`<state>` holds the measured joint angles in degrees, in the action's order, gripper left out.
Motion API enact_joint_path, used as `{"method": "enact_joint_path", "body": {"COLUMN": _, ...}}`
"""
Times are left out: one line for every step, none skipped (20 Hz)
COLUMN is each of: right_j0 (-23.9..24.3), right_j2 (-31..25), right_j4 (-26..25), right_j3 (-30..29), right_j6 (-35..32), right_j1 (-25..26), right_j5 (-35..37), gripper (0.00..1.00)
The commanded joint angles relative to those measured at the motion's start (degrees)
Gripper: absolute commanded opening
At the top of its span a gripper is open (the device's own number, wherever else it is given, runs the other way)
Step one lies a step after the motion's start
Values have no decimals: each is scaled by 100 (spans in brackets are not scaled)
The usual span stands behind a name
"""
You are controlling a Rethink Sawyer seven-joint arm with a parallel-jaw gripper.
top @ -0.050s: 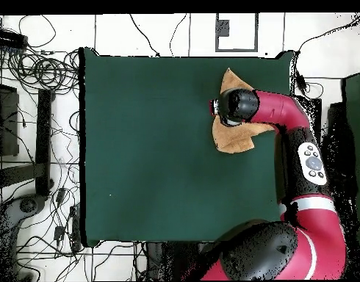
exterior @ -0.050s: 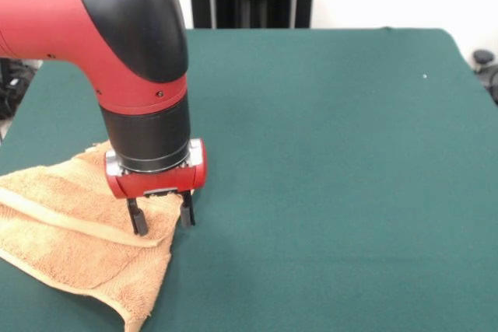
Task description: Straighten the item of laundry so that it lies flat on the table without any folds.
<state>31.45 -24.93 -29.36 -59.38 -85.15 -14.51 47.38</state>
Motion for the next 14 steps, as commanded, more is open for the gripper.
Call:
{"method": "enact_joint_path", "body": {"right_j0": -153, "right_j2": -405, "right_j4": -363, "right_j3": -433, "right_j6": 1430, "right_j1": 315, "right_j5": -176, "gripper": 100}}
{"method": "enact_joint_path", "body": {"right_j0": -170, "right_j2": -393, "right_j4": -381, "right_j3": -421, "right_j6": 1434, "right_j1": 313, "right_j5": -171, "gripper": 100}}
{"method": "enact_joint_path", "body": {"right_j0": -193, "right_j2": -374, "right_j4": -400, "right_j3": -396, "right_j6": 1434, "right_j1": 301, "right_j5": -143, "gripper": 100}}
{"method": "enact_joint_path", "body": {"right_j0": -208, "right_j2": -355, "right_j4": -424, "right_j3": -405, "right_j6": 1424, "right_j1": 258, "right_j5": -151, "gripper": 100}}
{"method": "enact_joint_path", "body": {"right_j0": -223, "right_j2": -335, "right_j4": -447, "right_j3": -415, "right_j6": 1414, "right_j1": 215, "right_j5": -159, "gripper": 100}}
{"method": "enact_joint_path", "body": {"right_j0": -255, "right_j2": -292, "right_j4": -508, "right_j3": -449, "right_j6": 1326, "right_j1": 144, "right_j5": -279, "gripper": 100}}
{"method": "enact_joint_path", "body": {"right_j0": -276, "right_j2": -249, "right_j4": -544, "right_j3": -500, "right_j6": 1168, "right_j1": 81, "right_j5": -419, "gripper": 100}}
{"method": "enact_joint_path", "body": {"right_j0": -298, "right_j2": -207, "right_j4": -579, "right_j3": -551, "right_j6": 1009, "right_j1": 19, "right_j5": -560, "gripper": 100}}
{"method": "enact_joint_path", "body": {"right_j0": -319, "right_j2": -164, "right_j4": -615, "right_j3": -602, "right_j6": 851, "right_j1": -44, "right_j5": -700, "gripper": 100}}
{"method": "enact_joint_path", "body": {"right_j0": -344, "right_j2": -126, "right_j4": -646, "right_j3": -622, "right_j6": 752, "right_j1": -84, "right_j5": -753, "gripper": 100}}
{"method": "enact_joint_path", "body": {"right_j0": -358, "right_j2": -122, "right_j4": -668, "right_j3": -642, "right_j6": 706, "right_j1": -120, "right_j5": -769, "gripper": 100}}
{"method": "enact_joint_path", "body": {"right_j0": -370, "right_j2": -122, "right_j4": -693, "right_j3": -657, "right_j6": 681, "right_j1": -145, "right_j5": -775, "gripper": 100}}
{"method": "enact_joint_path", "body": {"right_j0": -379, "right_j2": -117, "right_j4": -725, "right_j3": -682, "right_j6": 665, "right_j1": -181, "right_j5": -795, "gripper": 100}}
{"method": "enact_joint_path", "body": {"right_j0": -387, "right_j2": -113, "right_j4": -758, "right_j3": -707, "right_j6": 650, "right_j1": -216, "right_j5": -816, "gripper": 100}}
